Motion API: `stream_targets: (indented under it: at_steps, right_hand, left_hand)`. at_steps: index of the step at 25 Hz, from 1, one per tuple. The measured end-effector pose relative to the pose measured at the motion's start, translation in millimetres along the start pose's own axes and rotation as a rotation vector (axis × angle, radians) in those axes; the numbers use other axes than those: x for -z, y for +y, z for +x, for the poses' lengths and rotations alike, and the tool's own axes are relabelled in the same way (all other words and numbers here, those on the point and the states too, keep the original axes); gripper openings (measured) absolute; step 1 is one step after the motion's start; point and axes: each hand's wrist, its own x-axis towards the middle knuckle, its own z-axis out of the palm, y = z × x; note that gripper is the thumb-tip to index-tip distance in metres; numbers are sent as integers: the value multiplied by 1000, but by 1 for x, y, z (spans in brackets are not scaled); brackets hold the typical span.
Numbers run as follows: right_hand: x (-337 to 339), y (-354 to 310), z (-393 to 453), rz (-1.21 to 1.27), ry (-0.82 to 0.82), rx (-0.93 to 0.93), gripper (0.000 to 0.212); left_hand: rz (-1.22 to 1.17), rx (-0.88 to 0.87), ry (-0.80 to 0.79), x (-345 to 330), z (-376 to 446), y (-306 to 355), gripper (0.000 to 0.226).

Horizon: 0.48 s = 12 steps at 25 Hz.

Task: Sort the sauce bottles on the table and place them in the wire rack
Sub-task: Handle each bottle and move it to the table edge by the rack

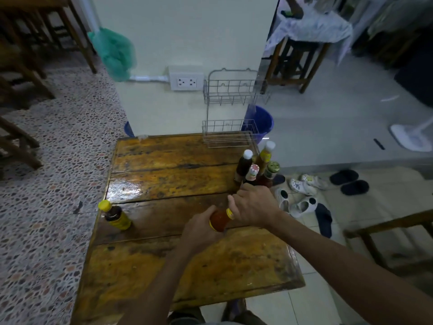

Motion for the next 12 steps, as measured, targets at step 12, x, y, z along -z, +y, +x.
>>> stream_targets:
  at_steps: [12]
  right_hand:
    - [-21, 34, -67, 115, -30, 48, 46]
  left_hand:
    - [-194, 46, -128, -53, -4, 34, 47]
